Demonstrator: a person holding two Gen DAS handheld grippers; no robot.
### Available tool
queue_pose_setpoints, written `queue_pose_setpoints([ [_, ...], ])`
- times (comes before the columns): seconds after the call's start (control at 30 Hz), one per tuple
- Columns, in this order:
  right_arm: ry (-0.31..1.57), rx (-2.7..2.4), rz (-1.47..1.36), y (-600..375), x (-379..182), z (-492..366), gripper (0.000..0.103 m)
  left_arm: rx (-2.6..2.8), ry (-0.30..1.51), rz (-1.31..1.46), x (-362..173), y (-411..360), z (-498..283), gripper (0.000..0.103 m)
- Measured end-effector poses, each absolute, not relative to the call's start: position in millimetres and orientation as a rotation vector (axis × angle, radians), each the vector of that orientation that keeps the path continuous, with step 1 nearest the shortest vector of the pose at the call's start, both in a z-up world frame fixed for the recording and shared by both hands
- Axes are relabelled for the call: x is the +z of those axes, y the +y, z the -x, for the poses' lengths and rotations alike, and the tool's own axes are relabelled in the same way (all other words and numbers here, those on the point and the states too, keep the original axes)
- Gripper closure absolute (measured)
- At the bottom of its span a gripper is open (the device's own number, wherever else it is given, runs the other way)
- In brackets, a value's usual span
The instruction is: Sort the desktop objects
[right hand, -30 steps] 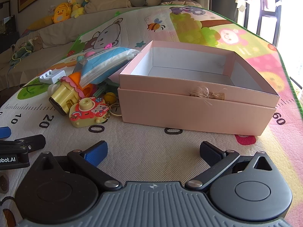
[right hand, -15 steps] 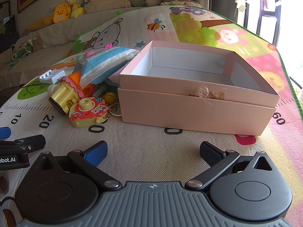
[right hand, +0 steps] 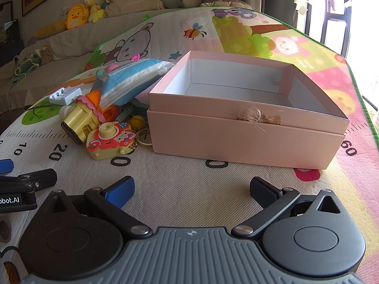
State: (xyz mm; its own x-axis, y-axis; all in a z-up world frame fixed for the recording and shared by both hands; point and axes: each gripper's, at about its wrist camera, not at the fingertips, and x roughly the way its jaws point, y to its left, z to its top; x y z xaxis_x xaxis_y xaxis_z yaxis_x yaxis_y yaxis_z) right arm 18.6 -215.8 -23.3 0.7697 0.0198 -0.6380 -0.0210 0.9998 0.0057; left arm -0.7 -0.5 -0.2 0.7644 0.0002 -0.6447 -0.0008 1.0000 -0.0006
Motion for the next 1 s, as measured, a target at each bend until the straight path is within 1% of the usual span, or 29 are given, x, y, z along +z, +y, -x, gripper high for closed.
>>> queue_pose_setpoints([
  [0.5, 0.694, 0.027, -0.003, -217, -23, -17, 0.0, 0.0, 0.701, 0.001, 0, -1, 1, 0.0],
  [0.83, 0.799, 0.019, -0.012, -221, -15, -26, 0.0, -0.02, 0.725, -0.012, 0, 1, -2, 0.0],
  [1.0, 0.803, 0.031, -0.004, -221, -15, -24, 0.0, -0.052, 0.734, -0.032, 2, 1, -1, 0.0],
])
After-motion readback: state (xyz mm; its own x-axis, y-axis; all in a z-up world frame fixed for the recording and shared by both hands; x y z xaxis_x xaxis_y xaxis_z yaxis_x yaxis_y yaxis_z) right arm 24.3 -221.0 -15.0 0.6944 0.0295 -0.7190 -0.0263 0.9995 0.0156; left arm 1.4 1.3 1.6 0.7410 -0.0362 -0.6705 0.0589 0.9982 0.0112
